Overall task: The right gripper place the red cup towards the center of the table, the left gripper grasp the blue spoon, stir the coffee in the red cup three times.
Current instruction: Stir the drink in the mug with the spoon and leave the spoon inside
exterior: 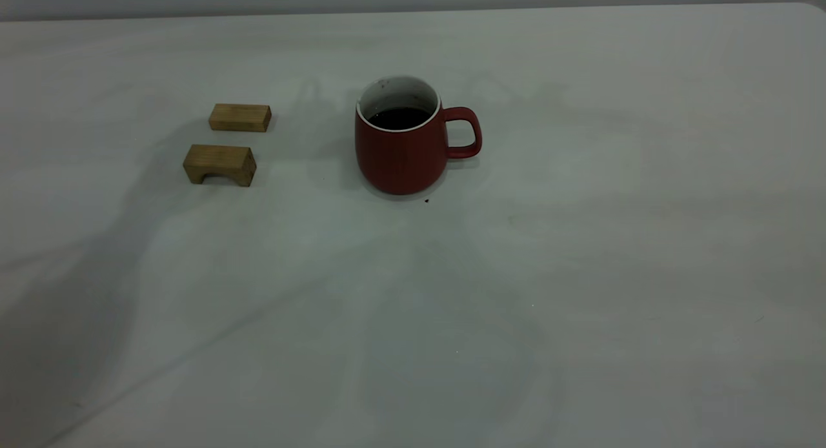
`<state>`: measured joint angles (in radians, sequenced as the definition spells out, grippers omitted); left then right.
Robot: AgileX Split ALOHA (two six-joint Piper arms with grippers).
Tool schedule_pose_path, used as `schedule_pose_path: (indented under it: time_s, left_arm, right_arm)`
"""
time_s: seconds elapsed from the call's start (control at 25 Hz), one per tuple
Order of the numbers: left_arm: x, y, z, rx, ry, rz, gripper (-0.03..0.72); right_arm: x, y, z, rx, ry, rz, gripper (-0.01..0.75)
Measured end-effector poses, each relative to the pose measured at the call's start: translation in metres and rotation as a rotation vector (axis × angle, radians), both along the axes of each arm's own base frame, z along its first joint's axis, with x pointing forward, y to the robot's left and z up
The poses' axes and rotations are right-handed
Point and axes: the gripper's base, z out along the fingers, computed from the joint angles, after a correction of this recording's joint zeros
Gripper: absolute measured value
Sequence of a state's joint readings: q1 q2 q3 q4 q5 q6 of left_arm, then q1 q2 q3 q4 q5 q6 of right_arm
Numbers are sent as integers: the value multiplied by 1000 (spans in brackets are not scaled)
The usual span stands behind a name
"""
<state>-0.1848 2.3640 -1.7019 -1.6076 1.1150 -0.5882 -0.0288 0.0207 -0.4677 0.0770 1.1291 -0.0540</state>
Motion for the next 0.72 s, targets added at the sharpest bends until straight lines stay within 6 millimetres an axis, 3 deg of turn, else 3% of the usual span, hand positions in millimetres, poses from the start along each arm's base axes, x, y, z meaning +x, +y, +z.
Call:
schedule_pose_path:
  time_s: [0.28,0.72]
  left_arm:
    - [-2,-6,-5,16,395,65,146]
    - [1,-13,-47,111,502,139,146]
  right_arm:
    - [0,0,0,0,0,0,375]
    - [0,0,0,0,0,0,375]
